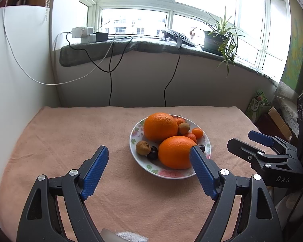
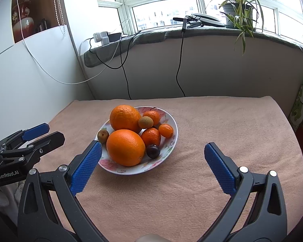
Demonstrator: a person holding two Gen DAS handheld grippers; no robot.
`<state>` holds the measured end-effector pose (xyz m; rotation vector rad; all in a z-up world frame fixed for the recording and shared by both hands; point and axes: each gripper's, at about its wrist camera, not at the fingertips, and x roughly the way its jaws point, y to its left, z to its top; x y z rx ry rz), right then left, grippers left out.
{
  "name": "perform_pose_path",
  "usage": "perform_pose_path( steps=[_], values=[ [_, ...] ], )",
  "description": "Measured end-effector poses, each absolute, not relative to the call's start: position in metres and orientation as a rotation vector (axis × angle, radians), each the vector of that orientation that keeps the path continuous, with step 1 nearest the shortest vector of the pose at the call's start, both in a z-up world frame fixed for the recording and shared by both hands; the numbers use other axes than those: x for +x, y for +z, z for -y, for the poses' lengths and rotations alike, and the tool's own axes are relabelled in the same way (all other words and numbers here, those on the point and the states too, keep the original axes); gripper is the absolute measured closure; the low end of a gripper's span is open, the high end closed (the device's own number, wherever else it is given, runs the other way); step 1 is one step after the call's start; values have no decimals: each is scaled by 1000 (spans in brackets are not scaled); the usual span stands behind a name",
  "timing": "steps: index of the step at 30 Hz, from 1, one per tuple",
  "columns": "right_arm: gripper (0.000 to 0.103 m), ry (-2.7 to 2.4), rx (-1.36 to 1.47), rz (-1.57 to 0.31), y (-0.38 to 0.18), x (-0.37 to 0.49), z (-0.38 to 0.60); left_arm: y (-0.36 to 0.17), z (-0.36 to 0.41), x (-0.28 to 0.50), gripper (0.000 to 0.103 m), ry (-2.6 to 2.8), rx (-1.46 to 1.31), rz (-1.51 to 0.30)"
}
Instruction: Organize fruits
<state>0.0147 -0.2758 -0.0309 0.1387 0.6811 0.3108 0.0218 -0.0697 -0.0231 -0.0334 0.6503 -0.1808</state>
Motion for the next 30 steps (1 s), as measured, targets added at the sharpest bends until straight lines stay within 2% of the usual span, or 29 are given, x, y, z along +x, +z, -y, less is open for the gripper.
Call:
perform_pose_path(
  steps=[30],
  values=[
    [0, 310, 166, -715, -40, 20, 279, -25, 69, 22, 21, -185, -34, -634]
  ],
)
